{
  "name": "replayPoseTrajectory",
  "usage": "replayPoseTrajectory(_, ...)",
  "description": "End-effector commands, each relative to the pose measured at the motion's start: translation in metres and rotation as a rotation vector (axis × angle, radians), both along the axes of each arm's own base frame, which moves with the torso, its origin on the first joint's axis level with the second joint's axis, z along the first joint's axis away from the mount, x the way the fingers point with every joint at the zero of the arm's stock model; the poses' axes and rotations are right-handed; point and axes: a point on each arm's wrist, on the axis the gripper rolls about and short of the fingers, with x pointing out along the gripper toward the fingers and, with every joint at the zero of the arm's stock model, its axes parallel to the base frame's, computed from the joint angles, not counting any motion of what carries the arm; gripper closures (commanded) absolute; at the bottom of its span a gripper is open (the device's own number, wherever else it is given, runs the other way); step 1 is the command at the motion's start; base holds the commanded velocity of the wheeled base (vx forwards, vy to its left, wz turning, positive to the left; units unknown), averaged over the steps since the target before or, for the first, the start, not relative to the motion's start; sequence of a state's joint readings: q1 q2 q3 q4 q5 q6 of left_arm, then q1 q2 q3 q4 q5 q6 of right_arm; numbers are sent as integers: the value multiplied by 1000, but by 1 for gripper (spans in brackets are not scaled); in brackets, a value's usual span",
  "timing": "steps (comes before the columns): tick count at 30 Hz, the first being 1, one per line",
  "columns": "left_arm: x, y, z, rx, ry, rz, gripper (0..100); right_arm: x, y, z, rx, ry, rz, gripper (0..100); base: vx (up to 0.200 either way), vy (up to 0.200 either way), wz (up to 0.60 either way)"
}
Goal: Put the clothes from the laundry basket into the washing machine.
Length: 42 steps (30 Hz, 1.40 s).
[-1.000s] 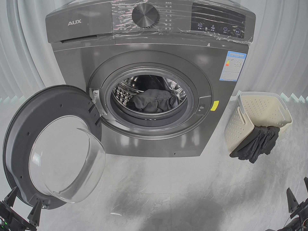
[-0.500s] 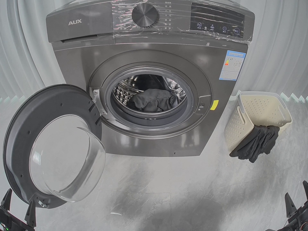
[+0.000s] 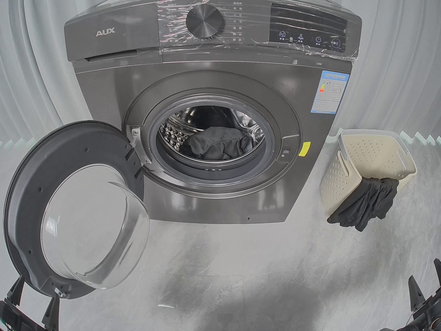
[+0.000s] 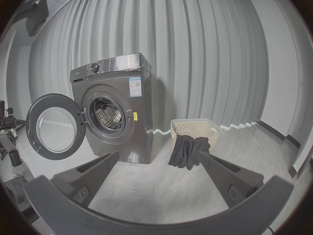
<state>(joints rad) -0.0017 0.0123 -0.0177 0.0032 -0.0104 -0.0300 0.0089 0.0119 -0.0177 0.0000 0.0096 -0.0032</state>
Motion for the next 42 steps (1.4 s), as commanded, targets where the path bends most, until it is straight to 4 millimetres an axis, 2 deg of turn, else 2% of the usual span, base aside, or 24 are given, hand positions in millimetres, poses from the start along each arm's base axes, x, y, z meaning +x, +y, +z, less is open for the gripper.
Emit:
replayPoseTrajectory(1, 0, 0, -4, -4, 2, 1, 0, 0, 0, -5, 0, 4, 1, 0, 0, -200, 0)
replayPoseTrajectory(29, 0, 0, -4, -1, 2, 1, 0, 0, 0, -5, 0, 4, 0, 0, 0, -200, 0)
replayPoseTrajectory(42, 0, 0, -4, -7, 2, 1, 0, 0, 0, -5, 0, 4, 1, 0, 0, 0, 0)
